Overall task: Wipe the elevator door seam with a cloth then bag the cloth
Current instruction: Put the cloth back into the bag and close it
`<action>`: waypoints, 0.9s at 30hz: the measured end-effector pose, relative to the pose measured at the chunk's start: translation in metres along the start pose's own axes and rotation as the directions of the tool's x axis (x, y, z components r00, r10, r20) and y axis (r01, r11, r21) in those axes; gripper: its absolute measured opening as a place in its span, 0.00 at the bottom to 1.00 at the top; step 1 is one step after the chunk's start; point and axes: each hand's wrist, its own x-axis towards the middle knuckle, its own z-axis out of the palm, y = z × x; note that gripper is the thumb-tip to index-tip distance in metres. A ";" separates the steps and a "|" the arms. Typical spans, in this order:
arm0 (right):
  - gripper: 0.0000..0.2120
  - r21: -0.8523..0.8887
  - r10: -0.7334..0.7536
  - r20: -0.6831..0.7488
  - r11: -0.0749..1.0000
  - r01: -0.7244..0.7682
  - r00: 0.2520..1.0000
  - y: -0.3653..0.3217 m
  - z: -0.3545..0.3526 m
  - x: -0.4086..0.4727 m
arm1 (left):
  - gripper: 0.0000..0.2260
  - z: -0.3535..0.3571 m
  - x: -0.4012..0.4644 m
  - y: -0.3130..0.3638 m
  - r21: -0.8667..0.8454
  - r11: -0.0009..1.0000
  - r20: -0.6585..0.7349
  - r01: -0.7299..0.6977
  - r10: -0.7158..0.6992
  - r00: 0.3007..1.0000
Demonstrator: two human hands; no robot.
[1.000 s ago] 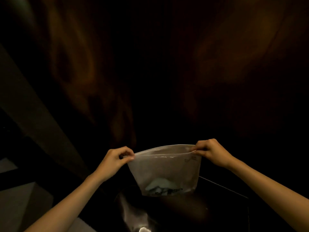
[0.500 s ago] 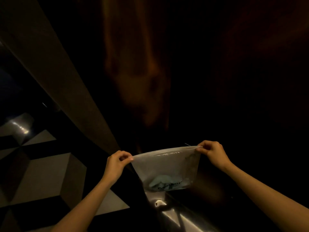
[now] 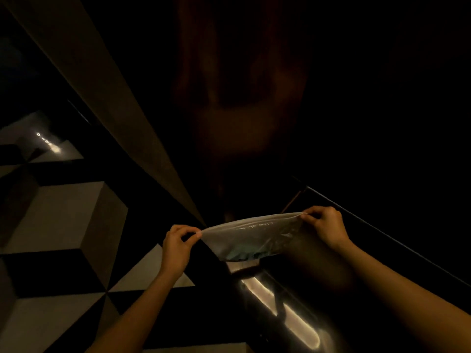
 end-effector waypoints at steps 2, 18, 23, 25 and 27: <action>0.04 0.034 -0.023 -0.014 0.999 0.023 1.000 0.025 0.028 0.014 | 0.04 0.025 0.015 -0.028 -0.036 0.999 -0.048 -0.014 0.013 0.999; 0.05 0.220 -0.019 -0.155 0.974 0.053 0.988 0.165 0.207 0.110 | 0.04 0.190 0.129 -0.188 -0.152 0.979 -0.299 -0.139 0.089 0.950; 0.11 0.152 -0.041 -0.093 0.987 0.055 0.995 0.180 0.218 0.114 | 0.05 0.206 0.130 -0.207 -0.155 0.981 -0.264 -0.117 0.073 0.962; 0.17 0.118 -0.065 -0.073 0.990 0.073 0.995 0.177 0.214 0.110 | 0.07 0.205 0.126 -0.210 -0.170 0.981 -0.251 -0.098 0.053 0.967; 0.20 0.087 -0.065 -0.047 0.994 0.069 0.997 0.170 0.204 0.103 | 0.08 0.197 0.121 -0.204 -0.181 0.980 -0.243 -0.081 0.035 0.969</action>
